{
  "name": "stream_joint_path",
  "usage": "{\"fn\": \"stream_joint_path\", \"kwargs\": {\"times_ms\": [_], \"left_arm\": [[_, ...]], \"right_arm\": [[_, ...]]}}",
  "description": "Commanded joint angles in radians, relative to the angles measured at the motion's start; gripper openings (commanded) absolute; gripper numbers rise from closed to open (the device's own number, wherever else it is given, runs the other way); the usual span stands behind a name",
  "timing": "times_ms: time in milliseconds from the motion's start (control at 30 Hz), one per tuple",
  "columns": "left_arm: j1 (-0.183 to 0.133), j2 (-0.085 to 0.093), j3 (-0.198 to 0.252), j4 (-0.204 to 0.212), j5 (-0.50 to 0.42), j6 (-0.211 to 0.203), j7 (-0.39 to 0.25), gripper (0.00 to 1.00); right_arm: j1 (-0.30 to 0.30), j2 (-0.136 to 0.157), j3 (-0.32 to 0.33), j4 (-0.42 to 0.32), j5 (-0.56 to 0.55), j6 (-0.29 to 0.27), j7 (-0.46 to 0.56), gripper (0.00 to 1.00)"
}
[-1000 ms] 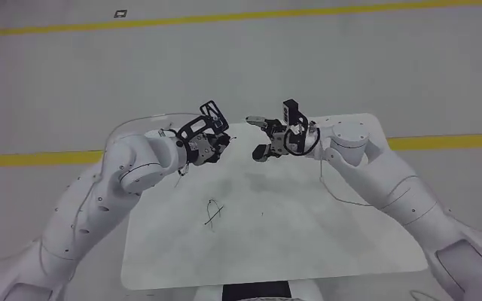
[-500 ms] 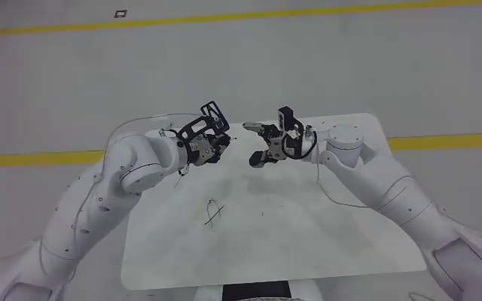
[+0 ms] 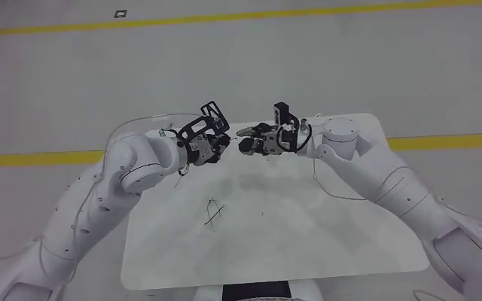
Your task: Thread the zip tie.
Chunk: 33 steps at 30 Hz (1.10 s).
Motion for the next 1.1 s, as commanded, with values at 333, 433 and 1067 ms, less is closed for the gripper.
{"fn": "stream_joint_path", "kwargs": {"times_ms": [333, 433, 1067], "left_arm": [[0.0, 0.0, 0.0, 0.0, 0.0, 0.0, 0.0, 0.0], [0.0, 0.0, 0.0, 0.0, 0.0, 0.0, 0.0, 0.0], [0.0, 0.0, 0.0, 0.0, 0.0, 0.0, 0.0, 0.0]], "right_arm": [[0.052, 0.017, -0.065, 0.003, 0.042, 0.0, 0.002, 0.24], [0.065, 0.022, -0.078, -0.001, 0.055, 0.0, -0.005, 0.25], [0.126, 0.051, -0.145, -0.043, 0.1, 0.0, -0.022, 0.24]]}}
